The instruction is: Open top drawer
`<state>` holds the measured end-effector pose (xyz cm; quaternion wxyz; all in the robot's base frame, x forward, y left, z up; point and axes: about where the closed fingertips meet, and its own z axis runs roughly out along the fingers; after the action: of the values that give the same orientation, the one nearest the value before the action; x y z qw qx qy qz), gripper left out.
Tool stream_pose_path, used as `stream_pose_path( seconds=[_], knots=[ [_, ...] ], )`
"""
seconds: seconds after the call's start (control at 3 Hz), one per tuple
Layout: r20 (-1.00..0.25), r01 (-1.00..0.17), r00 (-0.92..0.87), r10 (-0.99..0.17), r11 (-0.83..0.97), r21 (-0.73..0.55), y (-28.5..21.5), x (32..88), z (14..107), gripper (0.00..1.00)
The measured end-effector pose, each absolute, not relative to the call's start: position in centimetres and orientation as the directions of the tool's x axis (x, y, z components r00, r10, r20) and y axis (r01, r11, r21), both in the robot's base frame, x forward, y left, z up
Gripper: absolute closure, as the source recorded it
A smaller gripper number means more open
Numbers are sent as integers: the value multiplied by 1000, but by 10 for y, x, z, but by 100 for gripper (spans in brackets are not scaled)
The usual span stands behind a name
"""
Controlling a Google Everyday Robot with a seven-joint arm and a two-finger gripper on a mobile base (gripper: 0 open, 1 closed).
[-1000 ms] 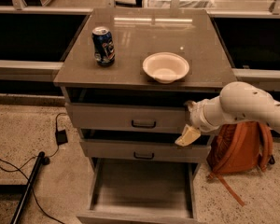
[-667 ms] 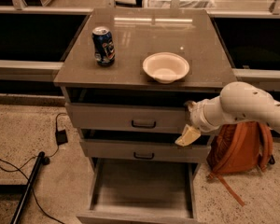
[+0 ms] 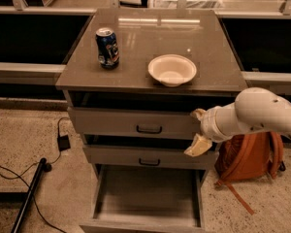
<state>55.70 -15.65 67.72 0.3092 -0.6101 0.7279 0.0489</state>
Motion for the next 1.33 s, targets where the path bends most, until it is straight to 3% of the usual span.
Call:
stream_pose_path(
  seconds=[0.33,0.67,1.33],
  knots=[
    [-511,-922,-42,-858,231,-311,-156,542,684,21],
    [-518,-917,-31,-855,230,-326,-156,542,693,3],
    [-506,-921,-40,-862,227,-315,-155,564,684,0]
  ],
)
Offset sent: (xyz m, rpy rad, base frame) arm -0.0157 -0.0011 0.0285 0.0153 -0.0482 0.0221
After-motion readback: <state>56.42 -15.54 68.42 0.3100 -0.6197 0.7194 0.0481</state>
